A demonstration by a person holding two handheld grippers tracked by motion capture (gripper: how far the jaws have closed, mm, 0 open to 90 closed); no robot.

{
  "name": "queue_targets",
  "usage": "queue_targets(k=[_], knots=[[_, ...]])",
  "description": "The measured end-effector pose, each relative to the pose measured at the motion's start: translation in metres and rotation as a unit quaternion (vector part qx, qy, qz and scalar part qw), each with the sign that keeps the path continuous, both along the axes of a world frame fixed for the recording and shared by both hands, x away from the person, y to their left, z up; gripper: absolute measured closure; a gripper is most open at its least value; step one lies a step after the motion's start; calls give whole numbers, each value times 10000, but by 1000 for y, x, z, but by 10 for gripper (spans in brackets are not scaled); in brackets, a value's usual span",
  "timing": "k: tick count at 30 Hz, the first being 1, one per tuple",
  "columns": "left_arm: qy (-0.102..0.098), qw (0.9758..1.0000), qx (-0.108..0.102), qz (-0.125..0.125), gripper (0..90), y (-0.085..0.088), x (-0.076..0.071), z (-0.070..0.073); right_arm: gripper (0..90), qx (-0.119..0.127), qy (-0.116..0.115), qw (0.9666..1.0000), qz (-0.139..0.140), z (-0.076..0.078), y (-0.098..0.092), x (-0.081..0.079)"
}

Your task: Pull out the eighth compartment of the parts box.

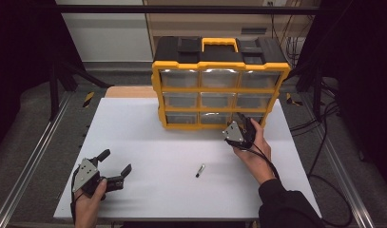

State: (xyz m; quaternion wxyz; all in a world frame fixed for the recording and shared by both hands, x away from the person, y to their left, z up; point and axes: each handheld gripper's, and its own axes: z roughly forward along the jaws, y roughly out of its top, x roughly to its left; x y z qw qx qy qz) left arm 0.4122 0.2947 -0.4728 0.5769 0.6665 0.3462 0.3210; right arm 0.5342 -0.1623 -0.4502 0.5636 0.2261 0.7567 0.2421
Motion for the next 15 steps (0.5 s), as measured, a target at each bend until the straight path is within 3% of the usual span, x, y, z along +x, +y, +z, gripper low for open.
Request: queue_targets(k=[6, 13, 15], knots=[[1, 10000, -21, 29, 24, 1, 0, 0, 490, -162, -64, 9998, -65, -6, 3, 3], [16, 10000, 8, 26, 24, 1, 1, -1, 534, -906, -206, 9956, 153, -4, 14, 2], [18, 10000, 6, 29, 24, 0, 1, -1, 553, -972, -246, 9949, 146, -5, 18, 2]])
